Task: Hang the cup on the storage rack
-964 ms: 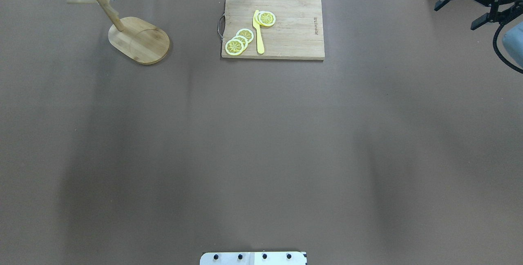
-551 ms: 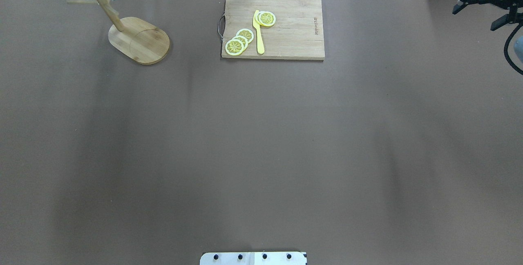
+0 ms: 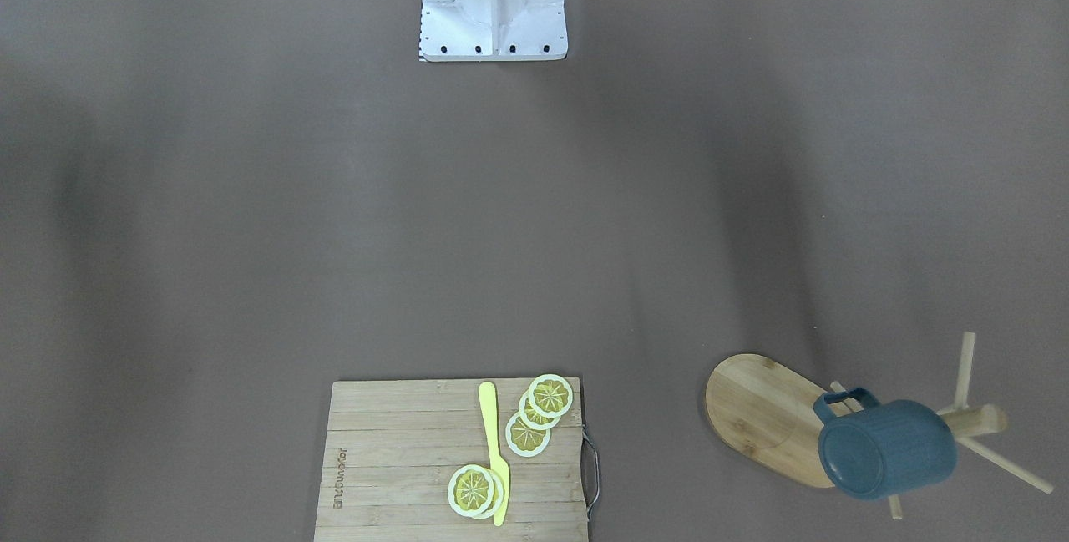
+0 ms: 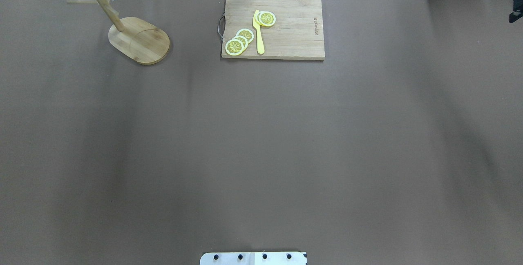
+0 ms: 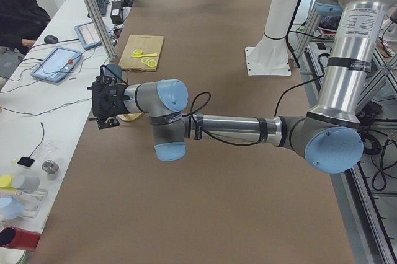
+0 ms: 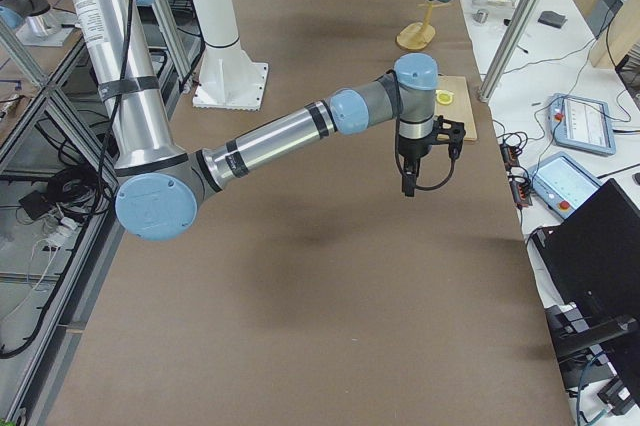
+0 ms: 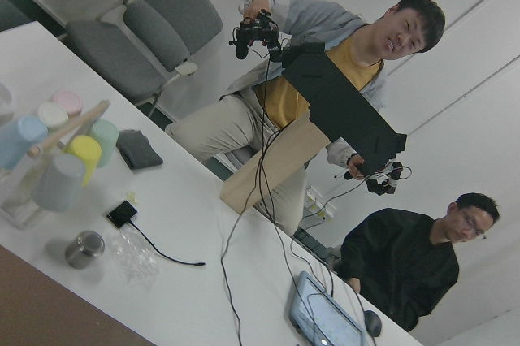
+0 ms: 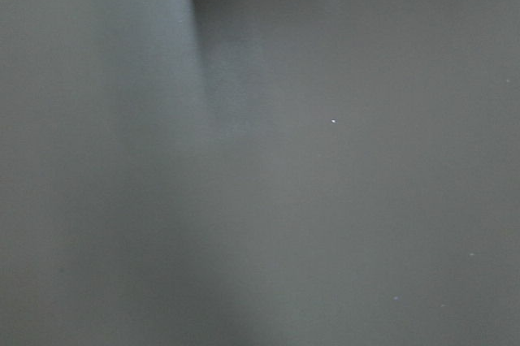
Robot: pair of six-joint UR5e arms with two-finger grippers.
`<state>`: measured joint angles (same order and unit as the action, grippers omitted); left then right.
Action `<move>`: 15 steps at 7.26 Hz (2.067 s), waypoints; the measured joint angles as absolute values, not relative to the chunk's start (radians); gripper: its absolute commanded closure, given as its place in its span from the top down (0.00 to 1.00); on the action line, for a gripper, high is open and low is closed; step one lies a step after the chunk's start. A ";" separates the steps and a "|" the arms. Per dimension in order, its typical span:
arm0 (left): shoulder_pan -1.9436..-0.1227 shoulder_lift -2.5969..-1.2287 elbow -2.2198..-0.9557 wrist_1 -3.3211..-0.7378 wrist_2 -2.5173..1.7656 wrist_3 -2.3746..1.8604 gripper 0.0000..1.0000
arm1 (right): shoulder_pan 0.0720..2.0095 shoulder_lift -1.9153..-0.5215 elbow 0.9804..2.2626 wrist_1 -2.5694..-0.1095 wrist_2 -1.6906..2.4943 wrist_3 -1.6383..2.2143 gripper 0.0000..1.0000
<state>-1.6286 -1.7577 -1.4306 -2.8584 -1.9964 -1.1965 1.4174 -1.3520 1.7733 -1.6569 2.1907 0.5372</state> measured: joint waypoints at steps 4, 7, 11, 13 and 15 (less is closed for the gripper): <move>-1.625 -1.647 -1.450 -2.404 -1.960 -0.476 0.98 | 1.514 -1.475 1.749 -1.657 2.203 0.306 1.00; -1.593 -1.641 -1.499 -1.904 -2.108 -0.220 0.98 | 1.536 -1.579 1.747 -1.657 2.222 0.196 1.00; -1.496 -1.695 -1.703 -1.509 -2.238 -0.191 0.98 | 1.565 -1.682 1.738 -1.656 2.299 0.103 1.00; -1.490 -1.685 -1.702 -1.502 -2.304 -0.187 0.98 | 1.589 -1.675 1.741 -1.659 2.343 0.110 1.00; -1.490 -1.668 -1.674 -1.536 -2.320 -0.183 0.98 | 1.592 -1.611 1.738 -1.666 2.360 0.170 1.00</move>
